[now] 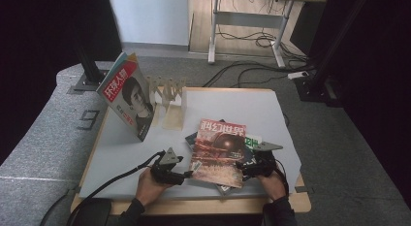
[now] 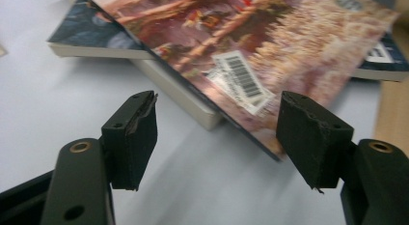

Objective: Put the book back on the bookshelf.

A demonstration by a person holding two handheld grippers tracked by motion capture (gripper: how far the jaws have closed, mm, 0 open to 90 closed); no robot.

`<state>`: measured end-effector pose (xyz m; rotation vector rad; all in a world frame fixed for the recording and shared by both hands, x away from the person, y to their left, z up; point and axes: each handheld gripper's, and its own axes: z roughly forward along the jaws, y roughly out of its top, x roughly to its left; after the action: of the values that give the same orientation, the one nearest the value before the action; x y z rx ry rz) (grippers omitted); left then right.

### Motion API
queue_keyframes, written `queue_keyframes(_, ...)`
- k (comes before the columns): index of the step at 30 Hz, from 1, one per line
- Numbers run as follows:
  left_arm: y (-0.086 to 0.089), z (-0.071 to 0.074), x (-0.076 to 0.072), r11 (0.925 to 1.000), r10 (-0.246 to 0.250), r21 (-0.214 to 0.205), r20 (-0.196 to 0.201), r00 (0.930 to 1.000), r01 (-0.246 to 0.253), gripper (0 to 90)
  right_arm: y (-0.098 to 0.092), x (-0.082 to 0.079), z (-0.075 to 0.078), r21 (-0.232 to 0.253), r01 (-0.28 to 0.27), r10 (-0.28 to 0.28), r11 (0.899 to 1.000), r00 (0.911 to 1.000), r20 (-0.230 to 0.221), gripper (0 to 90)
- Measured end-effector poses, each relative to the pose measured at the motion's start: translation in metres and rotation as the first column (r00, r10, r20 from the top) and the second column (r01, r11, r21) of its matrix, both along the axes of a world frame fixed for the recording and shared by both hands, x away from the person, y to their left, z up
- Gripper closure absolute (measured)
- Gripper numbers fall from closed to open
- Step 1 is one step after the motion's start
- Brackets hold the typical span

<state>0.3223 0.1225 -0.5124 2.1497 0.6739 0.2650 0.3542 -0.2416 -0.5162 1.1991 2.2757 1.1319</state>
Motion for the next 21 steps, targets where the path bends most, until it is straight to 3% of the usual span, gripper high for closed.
queue_keyframes(5,0.0,-0.001,-0.008,0.9997,-0.025,-0.006,-0.007,0.9997,0.025,38.1,-0.005,0.002,-0.006,0.069,0.021,-0.019,0.997,0.9991,-0.038,2.4)
queue_keyframes(7,0.0,-0.002,-0.009,0.999,-0.041,-0.016,-0.019,0.999,0.04,41.0,-0.005,0.001,-0.005,0.065,0.023,-0.021,0.998,0.9991,-0.036,2.5)
queue_keyframes(12,-0.003,-0.007,-0.011,0.9978,-0.066,0.009,-0.031,0.9973,0.066,44.8,-0.005,0.001,-0.006,0.071,0.028,-0.025,0.997,0.9991,-0.034,2.5)
queue_keyframes(17,-0.002,-0.007,-0.011,0.9965,-0.084,-0.002,-0.046,0.9954,0.084,52.9,-0.006,0.0,-0.006,0.07,0.028,-0.026,0.997,0.999,-0.036,2.5)
queue_keyframes(18,-0.002,-0.007,-0.009,0.9953,-0.096,-0.011,-0.071,0.9928,0.096,55.7,-0.005,0.0,-0.006,0.067,0.03,-0.027,0.997,0.999,-0.036,2.6)
queue_keyframes(21,-0.002,-0.008,-0.008,0.9963,-0.086,-0.011,-0.069,0.9939,0.085,56.6,-0.005,0.0,-0.005,0.064,0.032,-0.03,0.997,0.9988,-0.039,2.7)
